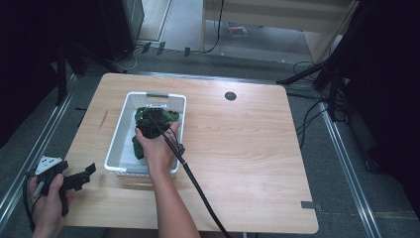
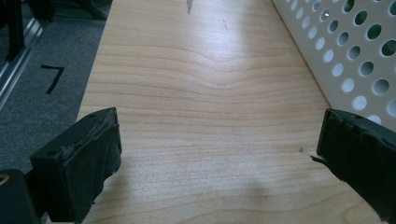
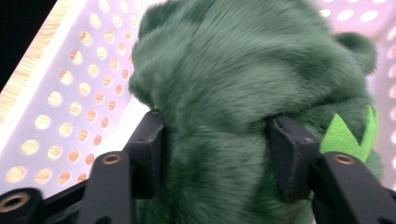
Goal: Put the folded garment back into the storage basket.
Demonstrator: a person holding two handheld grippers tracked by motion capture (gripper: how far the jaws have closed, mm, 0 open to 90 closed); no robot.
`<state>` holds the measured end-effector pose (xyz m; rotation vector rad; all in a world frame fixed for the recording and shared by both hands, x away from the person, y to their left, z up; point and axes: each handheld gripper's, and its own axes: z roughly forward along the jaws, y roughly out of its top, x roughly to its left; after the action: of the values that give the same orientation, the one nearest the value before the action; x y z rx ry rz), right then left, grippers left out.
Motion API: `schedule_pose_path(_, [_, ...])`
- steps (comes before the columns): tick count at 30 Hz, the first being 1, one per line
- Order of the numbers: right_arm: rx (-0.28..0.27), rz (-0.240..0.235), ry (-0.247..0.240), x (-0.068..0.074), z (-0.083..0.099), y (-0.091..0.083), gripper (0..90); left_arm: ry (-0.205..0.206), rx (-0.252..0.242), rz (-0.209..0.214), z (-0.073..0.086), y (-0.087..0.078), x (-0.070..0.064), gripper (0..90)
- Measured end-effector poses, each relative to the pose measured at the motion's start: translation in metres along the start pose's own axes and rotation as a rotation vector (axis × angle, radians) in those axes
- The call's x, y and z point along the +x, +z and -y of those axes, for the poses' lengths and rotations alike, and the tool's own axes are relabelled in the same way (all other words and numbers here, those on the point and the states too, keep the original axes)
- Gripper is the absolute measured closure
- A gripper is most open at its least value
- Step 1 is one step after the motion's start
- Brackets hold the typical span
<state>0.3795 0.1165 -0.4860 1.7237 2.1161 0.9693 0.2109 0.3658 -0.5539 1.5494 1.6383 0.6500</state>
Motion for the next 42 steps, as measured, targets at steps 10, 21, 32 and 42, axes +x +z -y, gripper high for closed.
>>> schedule_pose_path(10, [0.02, -0.004, 0.009, 0.0, -0.003, -0.007, 14.8, 0.002, 0.001, 0.001, 0.0, 0.0, 0.0, 0.7])
schedule_pose_path(21, [0.019, 0.016, -0.026, 0.007, -0.008, -0.022, 0.0, 0.002, 0.003, 0.004, 0.0, 0.0, 0.0, 0.7])
schedule_pose_path(32, [-0.052, -0.002, -0.025, 0.001, -0.017, -0.059, 0.0, 0.01, 0.004, 0.002, 0.0, 0.0, 0.0, 0.7])
schedule_pose_path(42, [-0.097, 0.017, -0.006, -0.027, -0.023, -0.083, 0.0, 0.011, 0.003, 0.0, 0.0, 0.001, -0.001, 0.7])
